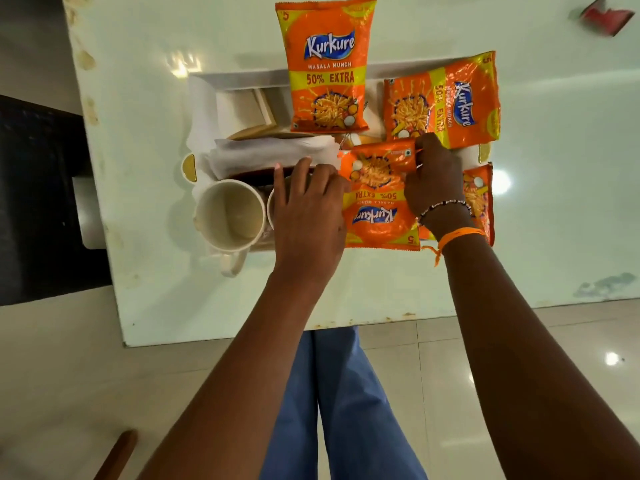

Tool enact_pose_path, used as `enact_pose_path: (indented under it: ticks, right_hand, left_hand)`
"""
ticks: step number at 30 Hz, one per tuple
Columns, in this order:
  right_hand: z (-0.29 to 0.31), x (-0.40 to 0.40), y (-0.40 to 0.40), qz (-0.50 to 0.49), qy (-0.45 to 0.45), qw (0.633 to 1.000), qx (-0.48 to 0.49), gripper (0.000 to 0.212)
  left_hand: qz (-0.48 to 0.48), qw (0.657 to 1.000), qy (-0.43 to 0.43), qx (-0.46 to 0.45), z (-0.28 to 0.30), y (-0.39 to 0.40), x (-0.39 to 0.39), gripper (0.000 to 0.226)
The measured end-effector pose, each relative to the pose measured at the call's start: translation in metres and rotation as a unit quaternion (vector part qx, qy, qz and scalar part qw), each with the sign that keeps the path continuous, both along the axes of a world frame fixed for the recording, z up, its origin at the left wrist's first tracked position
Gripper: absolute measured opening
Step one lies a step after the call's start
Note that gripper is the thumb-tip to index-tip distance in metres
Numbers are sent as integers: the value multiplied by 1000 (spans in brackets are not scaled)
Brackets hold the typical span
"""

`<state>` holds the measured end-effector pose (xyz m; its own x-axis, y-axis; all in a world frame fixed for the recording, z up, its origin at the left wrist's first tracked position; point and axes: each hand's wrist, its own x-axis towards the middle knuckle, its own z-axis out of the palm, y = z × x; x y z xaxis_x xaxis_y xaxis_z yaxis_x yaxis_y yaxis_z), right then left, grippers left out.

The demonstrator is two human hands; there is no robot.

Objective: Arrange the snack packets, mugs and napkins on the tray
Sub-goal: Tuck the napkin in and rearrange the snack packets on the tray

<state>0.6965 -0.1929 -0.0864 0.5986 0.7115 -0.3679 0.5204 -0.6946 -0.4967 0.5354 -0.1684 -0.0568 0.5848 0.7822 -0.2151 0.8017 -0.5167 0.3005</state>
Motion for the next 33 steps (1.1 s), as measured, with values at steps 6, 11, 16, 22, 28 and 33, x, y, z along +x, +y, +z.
enact_pose_path:
  ticks: [6,11,16,22,28,33]
  right_hand:
    - [34,10,-6,30,-10,999,34,24]
    - [70,-16,-28,-117,40,980,154,17]
    - [79,-55,-48,-251,149,941,172,27]
    - [68,-54,-65,-221,309,922,67,8]
    - [42,-1,-81,-284,33,958,32,30]
    - [20,31,-71,-279,46,952,-112,51]
  left_hand:
    - [-9,1000,10,-20,4,0,0,38]
    - [2,981,-131,-144,21,9,6,49]
    - [-117,963,-136,-203,32,0,15,77]
    - [-62,973,-181,-128,20,-16,14,29]
    - [-67,977,-180,-93,19,-15,15,17]
    - [-88,974,-182,-105,21,-14,12,11]
